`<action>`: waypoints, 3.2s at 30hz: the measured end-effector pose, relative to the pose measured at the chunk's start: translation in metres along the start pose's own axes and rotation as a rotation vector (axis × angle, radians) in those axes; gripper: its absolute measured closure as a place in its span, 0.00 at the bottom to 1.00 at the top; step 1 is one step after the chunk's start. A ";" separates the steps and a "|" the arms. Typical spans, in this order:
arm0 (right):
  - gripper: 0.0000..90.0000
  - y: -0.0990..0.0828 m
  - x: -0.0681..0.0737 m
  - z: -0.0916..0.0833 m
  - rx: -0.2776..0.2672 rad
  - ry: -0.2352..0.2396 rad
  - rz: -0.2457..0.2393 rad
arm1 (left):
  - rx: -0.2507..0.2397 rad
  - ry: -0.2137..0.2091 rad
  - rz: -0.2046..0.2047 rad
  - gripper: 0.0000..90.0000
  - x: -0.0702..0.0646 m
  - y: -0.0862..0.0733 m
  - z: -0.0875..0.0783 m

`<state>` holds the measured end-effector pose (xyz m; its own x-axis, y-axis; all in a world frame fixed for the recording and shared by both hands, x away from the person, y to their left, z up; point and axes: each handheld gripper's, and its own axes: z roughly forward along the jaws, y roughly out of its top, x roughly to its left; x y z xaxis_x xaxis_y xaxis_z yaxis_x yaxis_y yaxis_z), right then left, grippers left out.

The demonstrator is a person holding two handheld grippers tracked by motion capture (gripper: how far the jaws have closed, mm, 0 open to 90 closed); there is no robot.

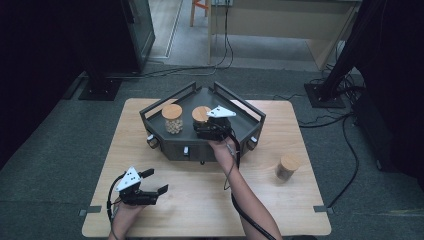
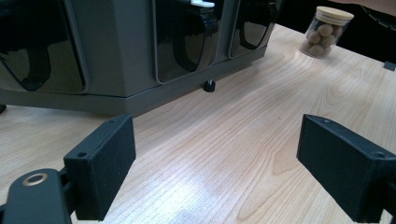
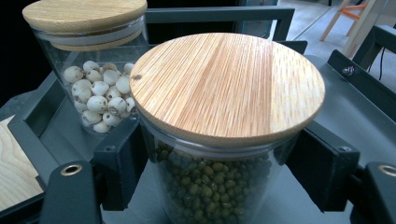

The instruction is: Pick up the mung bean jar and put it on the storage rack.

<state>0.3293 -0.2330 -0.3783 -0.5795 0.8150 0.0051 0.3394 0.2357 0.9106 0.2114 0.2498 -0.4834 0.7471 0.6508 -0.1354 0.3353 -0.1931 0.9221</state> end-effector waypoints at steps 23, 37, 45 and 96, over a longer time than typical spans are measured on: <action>0.14 -0.010 -0.011 -0.007 -0.054 0.040 0.029 | 0.007 -0.003 0.002 0.13 0.000 0.001 0.001; 0.11 -0.016 -0.019 -0.017 -0.078 0.065 0.016 | 0.010 -0.002 0.002 0.13 0.000 0.001 0.002; 0.11 -0.015 -0.021 -0.023 -0.076 0.064 0.012 | 0.008 0.000 -0.002 0.13 0.000 0.000 0.002; 0.11 -0.054 -0.035 -0.083 -0.154 0.082 -0.038 | 0.011 0.004 0.006 0.13 -0.001 0.000 0.003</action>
<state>0.2700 -0.3185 -0.3937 -0.6502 0.7598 -0.0025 0.2026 0.1765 0.9632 0.2120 0.2472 -0.4840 0.7469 0.6524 -0.1287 0.3374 -0.2050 0.9188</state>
